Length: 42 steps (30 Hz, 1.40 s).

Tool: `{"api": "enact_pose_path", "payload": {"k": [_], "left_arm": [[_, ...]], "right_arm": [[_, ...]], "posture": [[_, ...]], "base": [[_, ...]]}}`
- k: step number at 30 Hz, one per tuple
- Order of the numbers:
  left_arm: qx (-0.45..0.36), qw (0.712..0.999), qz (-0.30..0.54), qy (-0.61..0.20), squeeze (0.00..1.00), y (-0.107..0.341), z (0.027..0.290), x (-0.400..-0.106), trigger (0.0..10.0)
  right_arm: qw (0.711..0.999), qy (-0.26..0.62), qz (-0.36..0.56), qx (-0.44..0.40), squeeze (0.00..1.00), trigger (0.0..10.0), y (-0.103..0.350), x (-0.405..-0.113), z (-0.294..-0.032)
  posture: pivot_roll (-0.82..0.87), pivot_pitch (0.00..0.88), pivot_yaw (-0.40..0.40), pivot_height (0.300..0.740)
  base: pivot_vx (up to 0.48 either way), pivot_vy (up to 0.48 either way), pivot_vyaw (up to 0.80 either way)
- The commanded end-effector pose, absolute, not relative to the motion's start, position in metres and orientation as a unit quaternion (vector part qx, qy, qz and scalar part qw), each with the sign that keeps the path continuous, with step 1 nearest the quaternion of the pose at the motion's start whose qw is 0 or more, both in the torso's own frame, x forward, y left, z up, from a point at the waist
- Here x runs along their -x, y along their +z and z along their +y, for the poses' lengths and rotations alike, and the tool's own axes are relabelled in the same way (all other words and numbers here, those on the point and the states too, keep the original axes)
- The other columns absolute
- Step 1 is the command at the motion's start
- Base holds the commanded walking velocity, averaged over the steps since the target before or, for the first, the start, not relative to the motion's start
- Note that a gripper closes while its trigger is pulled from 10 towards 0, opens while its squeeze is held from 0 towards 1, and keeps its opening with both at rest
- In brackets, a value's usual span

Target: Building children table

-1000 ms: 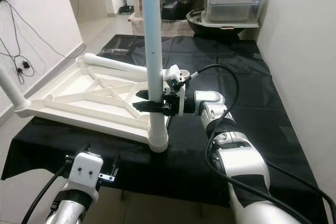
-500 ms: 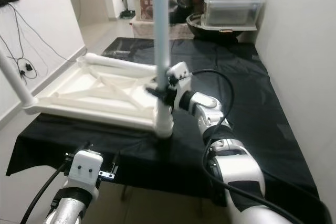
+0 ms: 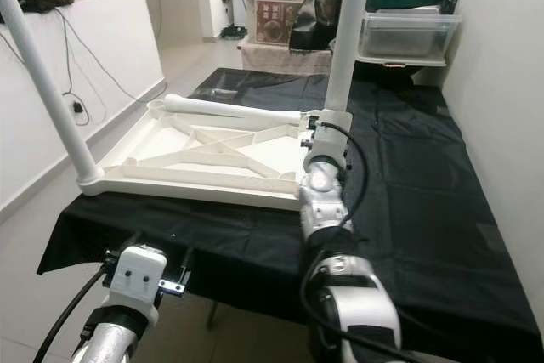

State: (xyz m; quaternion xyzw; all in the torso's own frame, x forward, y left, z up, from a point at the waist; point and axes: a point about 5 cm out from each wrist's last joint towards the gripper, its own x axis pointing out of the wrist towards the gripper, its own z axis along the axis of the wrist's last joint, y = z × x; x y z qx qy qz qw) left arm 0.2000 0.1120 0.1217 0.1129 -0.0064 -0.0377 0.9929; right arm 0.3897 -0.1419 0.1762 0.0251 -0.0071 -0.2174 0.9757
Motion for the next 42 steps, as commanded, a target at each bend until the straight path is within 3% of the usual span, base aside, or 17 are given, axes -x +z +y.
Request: {"api": "enact_pose_path", "payload": {"k": [1,2,3,4,11,12,14,20,22,25,27,30,31,33,35,37,42], "left_arm": [[-0.117,0.992,-0.004,-0.042,0.0,0.12,0.11,-0.201,10.0],[-0.117,0.992,-0.004,-0.042,0.0,0.12,0.11,-0.201,10.0],[-0.117,0.992,-0.004,-0.042,0.0,0.119,0.111,-0.201,10.0],[-0.116,0.992,-0.003,-0.043,0.0,0.119,0.11,-0.201,10.0],[-0.114,0.992,-0.001,-0.047,0.0,0.117,0.108,-0.2,10.0],[-0.112,0.992,0.0,-0.049,0.0,0.117,0.108,-0.2,10.0],[-0.112,0.992,0.0,-0.049,0.0,0.117,0.108,-0.2,10.0],[-0.105,0.993,0.003,-0.061,0.0,0.116,0.105,-0.201,10.0],[-0.103,0.992,0.005,-0.069,0.0,0.115,0.102,-0.2,10.0],[-0.102,0.992,0.005,-0.071,0.0,0.115,0.102,-0.2,10.0],[-0.102,0.992,0.005,-0.073,0.0,0.115,0.101,-0.2,10.0],[-0.102,0.992,0.005,-0.073,0.0,0.115,0.101,-0.2,10.0],[-0.099,0.992,0.005,-0.077,0.0,0.115,0.101,-0.2,10.0],[-0.099,0.992,0.005,-0.077,0.0,0.115,0.101,-0.2,10.0],[-0.089,0.991,0.008,-0.102,0.0,0.115,0.095,-0.198,10.0],[-0.087,0.99,0.008,-0.11,0.0,0.116,0.093,-0.196,10.0],[-0.09,0.989,0.007,-0.115,0.0,0.116,0.092,-0.195,10.0]], "right_arm": [[0.975,-0.211,0.048,-0.044,0.0,10.0,0.15,-0.384,-0.136],[0.975,-0.211,0.048,-0.044,0.0,10.0,0.15,-0.384,-0.136],[0.98,-0.191,0.036,-0.045,0.16,10.0,0.153,-0.385,-0.131],[0.987,-0.154,0.014,-0.05,1.0,10.0,0.158,-0.387,-0.126],[0.993,-0.104,-0.031,-0.05,0.98,10.0,0.17,-0.389,-0.129],[0.995,-0.077,-0.035,-0.055,0.0,10.0,0.174,-0.391,-0.132],[0.995,-0.077,-0.035,-0.055,0.0,10.0,0.174,-0.391,-0.132],[0.99,0.084,-0.044,-0.1,0.0,10.0,0.188,-0.4,-0.142],[0.968,0.23,-0.029,-0.1,0.0,10.0,0.198,-0.402,-0.145],[0.955,0.278,-0.021,-0.103,0.0,10.0,0.2,-0.401,-0.144],[0.915,0.4,0.012,-0.059,0.0,10.0,0.194,-0.392,-0.133],[0.899,0.435,0.028,-0.045,0.0,10.0,0.19,-0.389,-0.13],[0.873,0.485,0.041,-0.024,0.0,10.0,0.186,-0.384,-0.126],[0.873,0.485,0.041,-0.024,0.0,10.0,0.186,-0.384,-0.126],[0.83,0.555,0.045,-0.02,0.0,10.0,0.189,-0.378,-0.114],[0.813,0.581,0.04,-0.028,0.0,10.0,0.194,-0.377,-0.109],[0.79,0.611,0.033,-0.036,0.0,10.0,0.201,-0.377,-0.1]], "posture": [[0.08,0.0,0.016,0.74],[0.08,0.0,0.016,0.74],[0.08,0.0,0.016,0.74],[0.07,0.0,0.018,0.74],[0.07,0.0,0.018,0.74],[0.06,0.0,0.018,0.74],[0.06,0.0,0.018,0.74],[0.06,0.0,0.017,0.74],[0.06,0.0,0.017,0.74],[0.06,0.0,0.017,0.74],[0.06,0.0,0.017,0.74],[0.06,0.0,0.017,0.74],[0.06,0.0,0.017,0.74],[0.06,0.0,0.017,0.74],[0.07,0.0,0.009,0.74],[0.08,0.0,0.007,0.74],[0.08,0.0,0.007,0.74]], "base": [[0.0,0.0,0.0],[0.0,0.0,0.0],[0.0,0.0,0.0],[0.0,0.0,0.0],[0.0,0.0,0.0],[0.0,0.0,0.0],[0.0,0.0,0.0],[0.0,0.0,0.0],[0.0,0.0,0.0],[0.0,0.0,0.0],[0.0,0.0,0.0],[0.0,0.0,0.0],[0.0,0.0,0.0],[0.0,0.0,0.0],[0.0,0.0,0.0],[0.0,0.0,0.0],[0.0,0.0,0.0]]}}
